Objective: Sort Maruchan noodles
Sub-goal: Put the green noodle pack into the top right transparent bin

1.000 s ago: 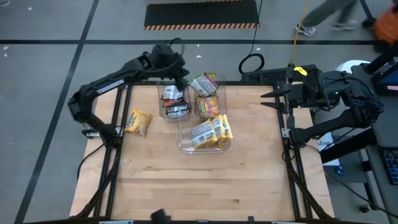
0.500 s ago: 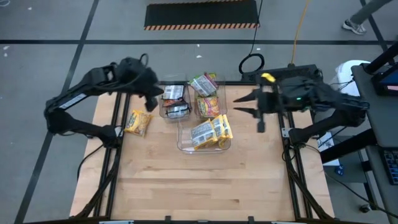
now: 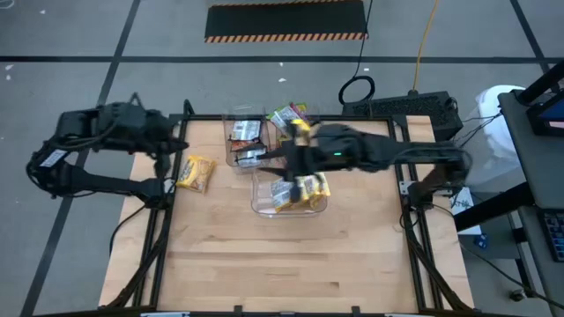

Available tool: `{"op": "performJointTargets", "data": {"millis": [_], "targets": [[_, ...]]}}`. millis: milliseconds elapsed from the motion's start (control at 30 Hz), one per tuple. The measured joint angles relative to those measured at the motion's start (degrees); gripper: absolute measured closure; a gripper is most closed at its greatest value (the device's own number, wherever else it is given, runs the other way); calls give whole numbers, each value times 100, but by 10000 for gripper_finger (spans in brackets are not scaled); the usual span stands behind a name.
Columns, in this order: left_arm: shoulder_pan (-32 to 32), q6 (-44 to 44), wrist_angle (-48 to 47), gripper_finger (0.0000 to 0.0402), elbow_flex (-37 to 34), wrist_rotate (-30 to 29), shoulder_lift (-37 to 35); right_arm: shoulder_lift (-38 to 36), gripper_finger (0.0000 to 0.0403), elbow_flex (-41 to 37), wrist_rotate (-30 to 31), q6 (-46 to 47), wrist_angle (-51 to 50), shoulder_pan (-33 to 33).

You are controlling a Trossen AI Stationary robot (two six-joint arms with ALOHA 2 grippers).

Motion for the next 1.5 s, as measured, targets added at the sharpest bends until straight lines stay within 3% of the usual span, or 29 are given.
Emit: {"op": "performJointTargets", "data": {"millis": [233,400,633,1100,1333,1500], "targets": [[-161,-93,-510,376,0,-119,-621,1606,310,1856,-632,-28,-4,-71],[-161,-215,-824,376,2,-125,-1011,2409,310,2531,-924,217,170,-172],[-161,-215,-1108,376,2,-125,-1363,3151,310,2565,-1313,750,784,-276],[-161,-62,-1163,376,2,-121,-1464,4418,310,2565,-1349,948,1388,-206],[-161,-191,-1160,376,-5,-101,-1462,4603,310,2565,-1335,927,1570,-181],[-161,-237,-1155,376,-245,256,-1462,4408,310,2563,-1337,804,1303,-181]]}}
